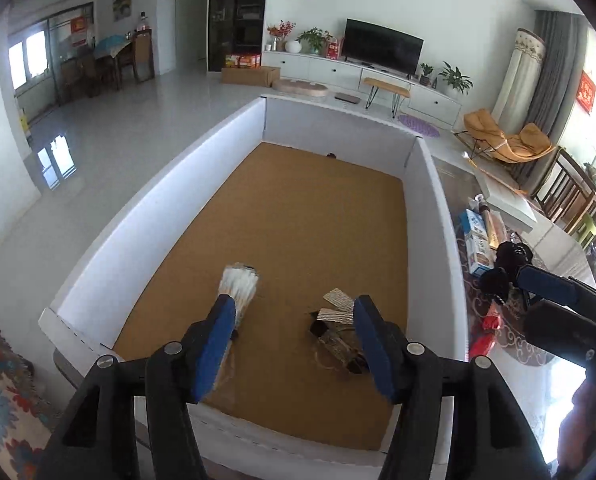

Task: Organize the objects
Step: 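Carry both items into the white box and open both tools to release them, then bring both open tools back over the table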

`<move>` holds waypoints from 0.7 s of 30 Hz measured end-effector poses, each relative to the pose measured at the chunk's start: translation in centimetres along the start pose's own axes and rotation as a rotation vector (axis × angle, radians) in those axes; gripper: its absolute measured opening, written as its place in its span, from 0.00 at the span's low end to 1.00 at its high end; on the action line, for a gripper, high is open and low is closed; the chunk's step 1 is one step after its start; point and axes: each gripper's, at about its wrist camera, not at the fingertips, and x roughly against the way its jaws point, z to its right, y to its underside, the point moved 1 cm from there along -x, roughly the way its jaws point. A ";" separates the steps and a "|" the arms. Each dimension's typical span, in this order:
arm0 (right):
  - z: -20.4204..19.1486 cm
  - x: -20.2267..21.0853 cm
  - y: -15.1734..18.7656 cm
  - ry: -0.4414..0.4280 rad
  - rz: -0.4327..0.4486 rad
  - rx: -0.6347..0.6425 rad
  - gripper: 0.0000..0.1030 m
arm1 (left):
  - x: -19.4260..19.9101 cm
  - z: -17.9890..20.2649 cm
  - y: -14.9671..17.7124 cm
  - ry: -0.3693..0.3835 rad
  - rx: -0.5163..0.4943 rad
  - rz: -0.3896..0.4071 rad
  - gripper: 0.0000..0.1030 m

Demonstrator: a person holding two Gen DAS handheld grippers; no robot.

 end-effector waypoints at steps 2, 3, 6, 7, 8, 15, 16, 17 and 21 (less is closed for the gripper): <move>2.2 3.1 1.9 0.096 0.059 0.019 0.93 | 2.3 4.0 0.9 0.085 -0.057 0.037 0.59; 3.5 4.6 3.1 0.153 0.079 0.022 0.95 | 3.4 6.3 1.6 0.141 -0.089 0.051 0.60; 8.5 8.4 7.2 0.343 0.100 0.011 0.95 | 5.6 13.6 4.4 0.323 -0.170 0.067 0.86; 10.3 9.4 8.8 0.406 0.097 0.000 0.95 | 5.8 15.8 5.5 0.373 -0.189 0.060 0.95; 12.3 10.4 10.3 0.473 0.082 -0.018 0.95 | 5.6 18.0 7.0 0.416 -0.209 0.045 0.97; 21.8 15.8 18.1 0.687 -0.042 -0.218 0.95 | -1.0 25.2 14.4 0.327 -0.359 -0.098 0.96; 21.6 16.5 19.2 0.695 -0.047 -0.235 0.95 | -1.1 24.4 15.1 0.301 -0.367 -0.089 0.96; 21.9 16.5 19.9 0.699 -0.052 -0.250 0.95 | -1.5 24.1 15.1 0.278 -0.370 -0.079 0.96; 21.8 15.2 21.2 0.688 -0.086 -0.275 0.95 | -3.4 23.5 14.3 0.208 -0.351 -0.063 0.96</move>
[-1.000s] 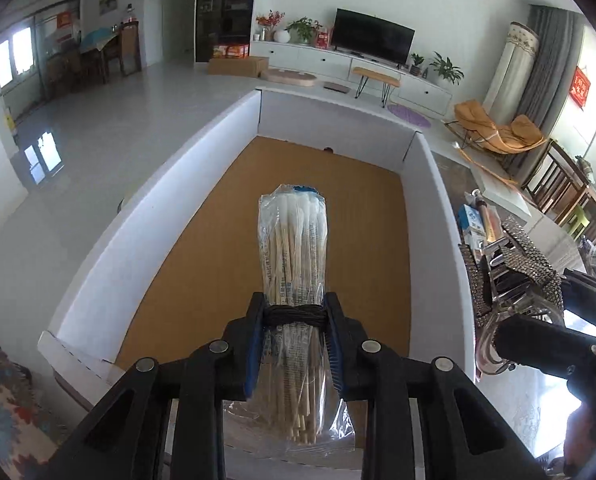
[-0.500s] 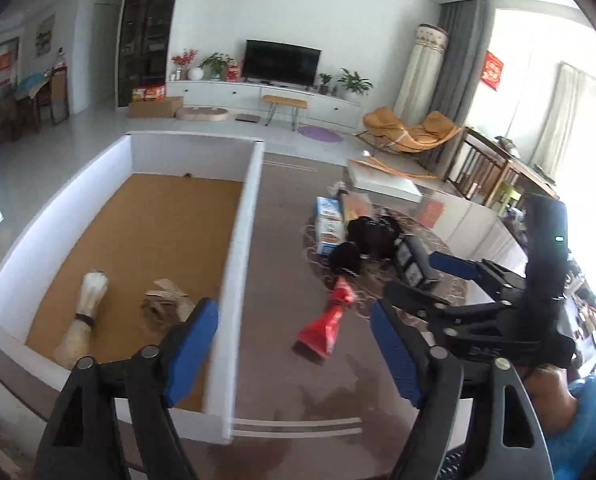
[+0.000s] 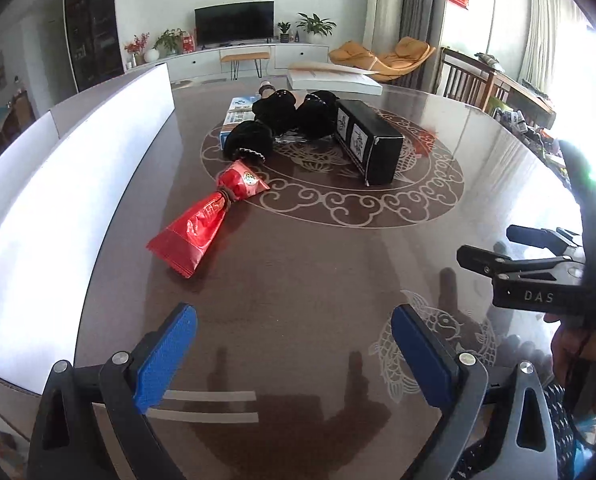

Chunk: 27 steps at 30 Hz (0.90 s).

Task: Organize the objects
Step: 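Bring both open tools back over the table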

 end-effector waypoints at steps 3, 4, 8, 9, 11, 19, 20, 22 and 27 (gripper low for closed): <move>-1.5 -0.6 -0.1 0.007 -0.005 0.044 0.96 | -1.7 -1.0 -0.5 -0.049 0.030 -0.023 0.96; -1.9 -0.7 -0.3 0.005 -0.005 0.058 0.96 | -2.5 -1.4 -0.7 -0.061 0.040 -0.039 0.96; -2.2 -1.5 -0.9 -0.004 -0.010 0.054 1.00 | -5.3 -2.5 -1.6 -0.092 0.064 -0.085 0.99; -2.0 -1.7 -1.0 -0.005 -0.005 0.044 1.00 | -5.6 -2.6 -1.9 -0.086 0.072 -0.086 0.99; -2.1 -1.8 -1.1 0.000 -0.001 0.040 1.00 | -6.3 -2.3 -2.3 -0.083 0.061 -0.094 1.00; -2.1 -2.4 -1.7 -0.003 -0.003 0.044 1.00 | -7.8 0.2 -4.4 -0.015 -0.027 -0.076 1.00; -2.0 -2.5 -1.9 -0.003 -0.002 0.044 1.00 | -8.0 0.1 -4.5 -0.017 -0.024 -0.074 1.00; -2.0 -2.7 -2.2 0.000 0.002 0.038 1.00 | -8.2 -0.2 -4.8 -0.022 -0.018 -0.070 1.00; -2.0 -2.8 -2.3 0.004 0.006 0.033 1.00 | -8.9 -0.8 -5.9 -0.033 -0.004 -0.070 1.00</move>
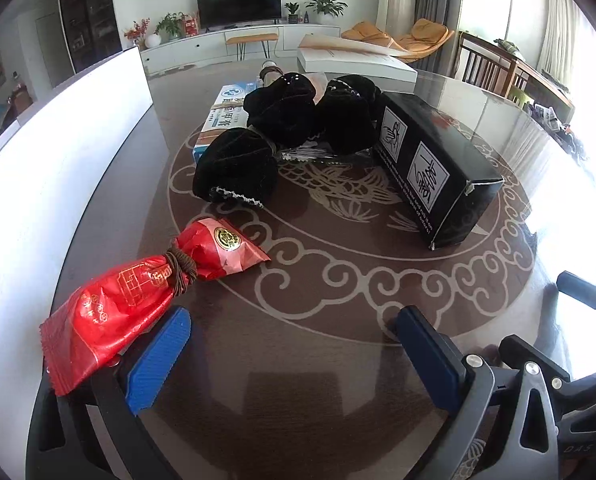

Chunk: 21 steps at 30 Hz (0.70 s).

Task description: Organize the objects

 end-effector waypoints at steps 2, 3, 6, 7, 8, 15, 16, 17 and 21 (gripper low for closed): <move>0.0 0.0 0.0 0.000 0.000 0.000 1.00 | -0.1 -0.1 -0.2 0.000 0.004 -0.001 1.00; 0.0 0.0 0.0 0.000 0.000 0.000 1.00 | -0.1 -0.1 -0.3 0.000 0.004 -0.001 1.00; 0.0 0.0 0.0 0.000 0.000 0.000 1.00 | -0.1 -0.1 -0.3 0.000 0.004 -0.001 1.00; 0.0 0.0 0.0 0.000 0.000 0.000 1.00 | -0.1 -0.1 -0.3 0.000 0.004 -0.001 1.00; 0.0 0.0 0.0 0.000 0.000 0.000 1.00 | -0.1 -0.1 -0.3 0.000 0.004 -0.001 1.00; 0.0 0.0 0.0 0.000 0.000 0.000 1.00 | -0.1 0.0 -0.3 0.000 0.004 -0.001 1.00; 0.0 0.0 0.0 0.000 0.000 0.000 1.00 | -0.1 0.0 -0.3 0.000 0.004 -0.001 1.00; 0.0 0.0 0.0 0.000 0.000 0.000 1.00 | -0.1 0.0 -0.3 0.000 0.004 -0.001 1.00; 0.0 0.0 0.0 0.000 0.000 0.000 1.00 | -0.1 0.0 -0.3 0.000 0.004 -0.001 1.00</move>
